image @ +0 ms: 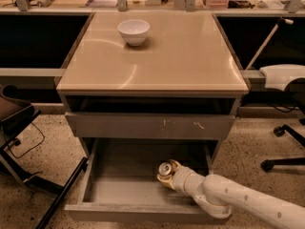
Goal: Place orange can into middle drawer
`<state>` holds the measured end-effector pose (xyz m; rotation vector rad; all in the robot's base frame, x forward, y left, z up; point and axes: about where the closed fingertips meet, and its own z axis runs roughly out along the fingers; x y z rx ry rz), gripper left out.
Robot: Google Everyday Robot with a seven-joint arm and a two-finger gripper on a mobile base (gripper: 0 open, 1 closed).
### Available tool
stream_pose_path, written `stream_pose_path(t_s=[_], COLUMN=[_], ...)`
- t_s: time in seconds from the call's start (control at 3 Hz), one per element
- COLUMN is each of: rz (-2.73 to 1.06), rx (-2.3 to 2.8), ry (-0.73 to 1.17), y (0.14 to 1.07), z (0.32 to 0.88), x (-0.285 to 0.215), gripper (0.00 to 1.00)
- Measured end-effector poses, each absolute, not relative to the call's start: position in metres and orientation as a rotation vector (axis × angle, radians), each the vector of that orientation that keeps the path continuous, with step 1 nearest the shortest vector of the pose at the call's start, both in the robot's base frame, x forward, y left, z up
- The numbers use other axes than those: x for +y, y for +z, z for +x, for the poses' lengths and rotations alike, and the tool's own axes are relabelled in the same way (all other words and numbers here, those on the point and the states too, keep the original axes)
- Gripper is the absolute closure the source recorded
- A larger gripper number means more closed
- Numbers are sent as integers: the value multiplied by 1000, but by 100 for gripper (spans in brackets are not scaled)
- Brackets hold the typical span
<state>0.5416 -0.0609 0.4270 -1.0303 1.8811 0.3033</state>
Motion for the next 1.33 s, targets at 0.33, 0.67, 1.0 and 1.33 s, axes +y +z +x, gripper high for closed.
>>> stream_pose_path(t_s=[0.33,0.67,1.0,1.33], rz=[-1030,-1030,-1030,-1030], rx=[1881,1881,1881,1881], ry=[303,303,303,303], y=[427,427,427,427], z=[542,542,542,542], x=[-61,-61,-61,-61], gripper=[34,11,0,0])
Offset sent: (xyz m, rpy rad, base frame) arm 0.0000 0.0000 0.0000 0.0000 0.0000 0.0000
